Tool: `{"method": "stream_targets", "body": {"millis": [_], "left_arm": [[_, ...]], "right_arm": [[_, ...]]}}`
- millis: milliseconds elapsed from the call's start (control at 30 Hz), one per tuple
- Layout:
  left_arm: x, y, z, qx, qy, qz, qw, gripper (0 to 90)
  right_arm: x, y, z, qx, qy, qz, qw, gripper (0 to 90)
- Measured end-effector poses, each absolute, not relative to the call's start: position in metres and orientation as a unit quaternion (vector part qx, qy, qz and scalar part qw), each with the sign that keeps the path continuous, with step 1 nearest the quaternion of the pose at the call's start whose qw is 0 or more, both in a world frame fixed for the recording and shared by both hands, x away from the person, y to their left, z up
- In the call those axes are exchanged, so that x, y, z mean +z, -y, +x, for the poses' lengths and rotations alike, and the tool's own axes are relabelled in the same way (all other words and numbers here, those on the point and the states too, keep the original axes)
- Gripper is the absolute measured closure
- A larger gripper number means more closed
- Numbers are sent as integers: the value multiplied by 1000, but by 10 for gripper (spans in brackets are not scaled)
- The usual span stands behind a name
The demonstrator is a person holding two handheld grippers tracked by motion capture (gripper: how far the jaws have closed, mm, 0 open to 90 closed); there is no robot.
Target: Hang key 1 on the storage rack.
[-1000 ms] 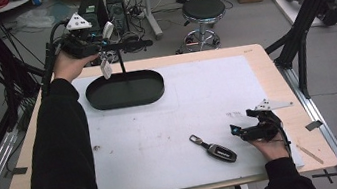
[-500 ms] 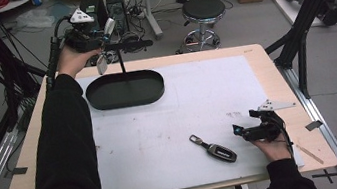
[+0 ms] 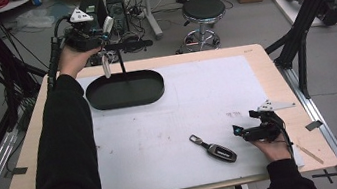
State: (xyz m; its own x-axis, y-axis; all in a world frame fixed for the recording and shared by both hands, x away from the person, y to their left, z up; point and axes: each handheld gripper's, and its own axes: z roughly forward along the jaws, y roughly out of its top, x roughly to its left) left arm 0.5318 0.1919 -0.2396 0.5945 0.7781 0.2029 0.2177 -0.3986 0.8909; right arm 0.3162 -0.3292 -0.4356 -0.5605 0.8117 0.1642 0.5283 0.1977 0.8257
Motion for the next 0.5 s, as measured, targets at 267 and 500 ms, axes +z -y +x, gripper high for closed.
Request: {"method": "stream_targets", "body": {"millis": [267, 500], "left_arm": [[-242, -188, 536, 338, -340, 767, 427, 754], [-246, -199, 532, 320, -382, 748, 439, 466]], "right_arm": [[-436, 329, 316, 450, -760, 443, 154, 8], [-436, 329, 315, 451, -759, 443, 155, 8]]}}
